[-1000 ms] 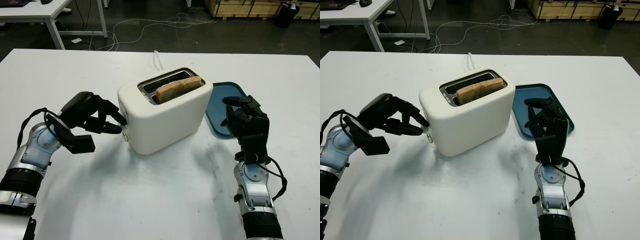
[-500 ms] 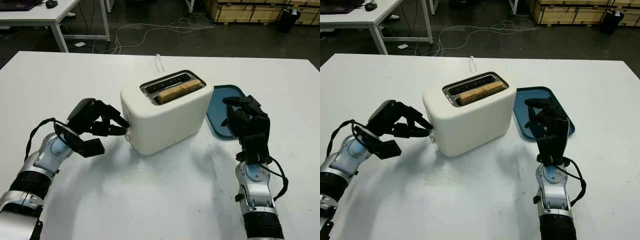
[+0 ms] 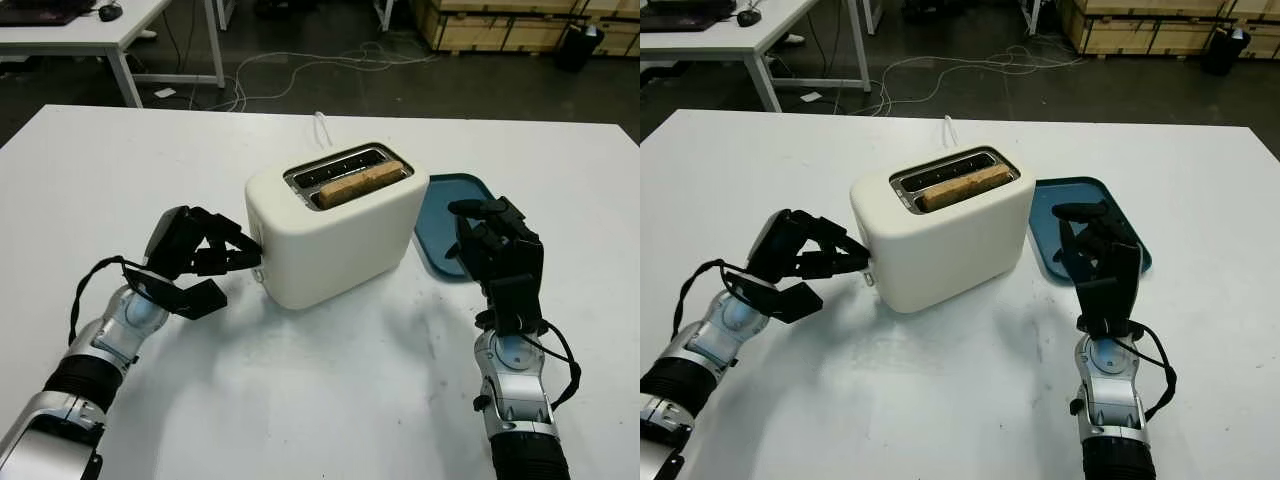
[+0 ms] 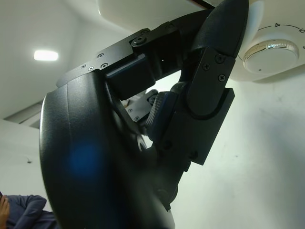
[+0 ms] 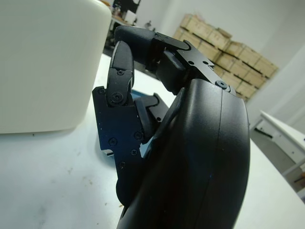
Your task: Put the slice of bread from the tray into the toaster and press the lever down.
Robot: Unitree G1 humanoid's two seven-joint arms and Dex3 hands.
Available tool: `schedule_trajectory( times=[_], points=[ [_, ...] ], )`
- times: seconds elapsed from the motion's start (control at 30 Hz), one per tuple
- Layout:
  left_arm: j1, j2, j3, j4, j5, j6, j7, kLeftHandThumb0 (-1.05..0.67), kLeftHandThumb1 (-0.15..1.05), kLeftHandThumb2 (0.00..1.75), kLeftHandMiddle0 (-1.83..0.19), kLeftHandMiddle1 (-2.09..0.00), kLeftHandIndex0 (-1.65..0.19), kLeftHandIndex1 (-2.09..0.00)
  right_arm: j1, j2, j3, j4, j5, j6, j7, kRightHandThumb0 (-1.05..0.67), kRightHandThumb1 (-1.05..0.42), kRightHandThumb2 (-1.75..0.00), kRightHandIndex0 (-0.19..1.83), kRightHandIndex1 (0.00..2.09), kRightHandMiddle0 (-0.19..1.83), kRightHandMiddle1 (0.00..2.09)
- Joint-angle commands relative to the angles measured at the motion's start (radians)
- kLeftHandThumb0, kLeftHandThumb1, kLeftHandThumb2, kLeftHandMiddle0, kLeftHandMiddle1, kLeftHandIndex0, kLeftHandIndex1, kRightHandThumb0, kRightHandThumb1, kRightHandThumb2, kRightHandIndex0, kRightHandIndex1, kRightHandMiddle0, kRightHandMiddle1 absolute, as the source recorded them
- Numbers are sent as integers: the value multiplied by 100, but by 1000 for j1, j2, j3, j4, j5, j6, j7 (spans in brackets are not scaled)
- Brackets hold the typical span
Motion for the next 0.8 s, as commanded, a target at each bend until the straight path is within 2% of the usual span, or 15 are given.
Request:
schedule_trajectory(
  times=[0.0,0.07,0.17,0.27,0.37,0.57,0.63,0.77],
  points=[
    [85,-102,-204,174,229,271,-112,-83,78,0,-148,-47,-150,0,1,-17,-4,-10,1,5,1,-42,-92,-35,80,175,74,131],
    [75,-102,-217,188,232,284,-121,-84,77,0,-155,-31,-151,0,0,-20,-4,-1,0,-6,2,-41,-92,-36,80,175,73,131],
    [72,-95,-221,190,222,271,-126,-85,77,1,-157,-30,-151,0,-1,-18,-3,-1,6,-7,7,-40,-92,-36,80,175,72,133],
    [84,-75,-201,122,190,258,-153,-85,74,1,-156,-47,-152,0,-3,-12,-3,-9,5,7,1,-41,-92,-35,81,175,72,136],
    [105,-44,-162,23,133,195,-172,-82,70,2,-157,-58,-152,0,-6,-15,-1,-10,3,10,3,-41,-92,-36,81,175,71,138],
    [153,-7,-56,-193,-66,40,-186,-89,80,3,-135,-111,-149,0,-10,-14,-1,-8,10,6,7,-41,-92,-36,81,175,72,138],
    [171,-15,-7,-263,-124,1,-165,-92,84,4,-129,-114,-148,0,-11,-12,-2,-11,15,8,10,-40,-92,-36,81,175,72,138],
    [181,-51,83,-356,-143,-57,-102,-95,91,7,-119,-120,-149,0,-13,-14,0,-13,6,17,6,-41,-92,-36,81,175,72,137]
  ],
)
